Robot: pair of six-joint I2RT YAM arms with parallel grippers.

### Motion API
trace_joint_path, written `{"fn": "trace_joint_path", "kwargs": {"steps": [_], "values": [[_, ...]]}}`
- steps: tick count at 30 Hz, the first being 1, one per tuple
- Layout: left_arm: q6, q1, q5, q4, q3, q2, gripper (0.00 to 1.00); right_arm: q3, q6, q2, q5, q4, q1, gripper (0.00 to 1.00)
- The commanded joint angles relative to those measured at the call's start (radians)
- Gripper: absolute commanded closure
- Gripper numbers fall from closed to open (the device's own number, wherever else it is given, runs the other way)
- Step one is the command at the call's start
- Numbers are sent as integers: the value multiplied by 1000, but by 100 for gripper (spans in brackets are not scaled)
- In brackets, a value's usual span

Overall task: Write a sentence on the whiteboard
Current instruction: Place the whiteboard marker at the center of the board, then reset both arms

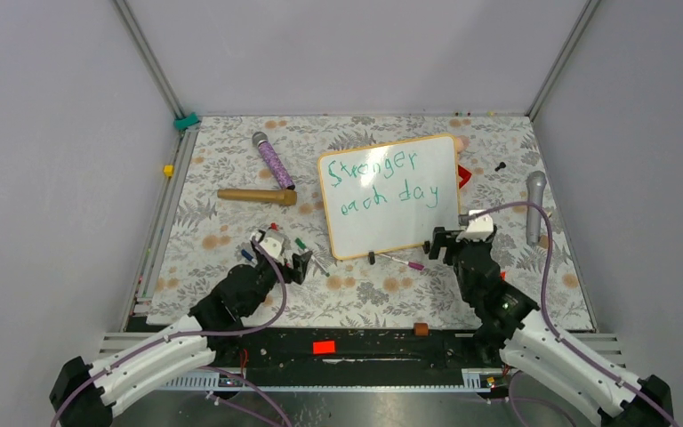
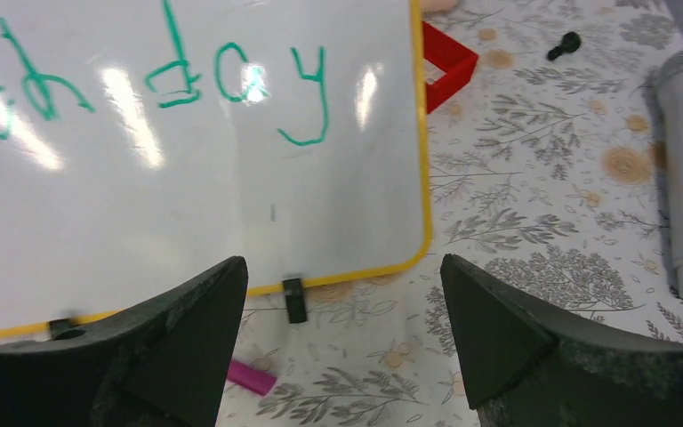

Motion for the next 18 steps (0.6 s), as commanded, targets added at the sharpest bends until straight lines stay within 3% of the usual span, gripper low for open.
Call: {"fn": "trace_joint_path", "kwargs": {"steps": [1, 4, 8, 11, 13, 15, 16, 18], "values": [[7, 0, -171, -10, 97, -31, 23, -200, -163, -115, 87, 432, -50, 13], [117, 2, -250, 53, 87, -35, 23, -259, -318, -72, 123, 615, -64, 1], [253, 46, -379, 308, -22, 21, 20, -243, -433, 202, 171, 886, -124, 1], [284, 211, -289, 578, -95, 141, 19, -209, -444, 516, 147, 1128, -230, 2], [201, 363, -181, 615, -74, 249, 19, -169, -498, 699, 149, 1297, -279, 1], [119, 507, -44, 742, -70, 436, 21, -130, -406, 842, 185, 1337, -364, 5], [104, 575, 1, 855, -67, 508, 22, -143, -366, 844, 215, 1346, -399, 2], [144, 607, 51, 805, 1, 607, 26, -131, -211, 719, -55, 1038, -518, 9]]}}
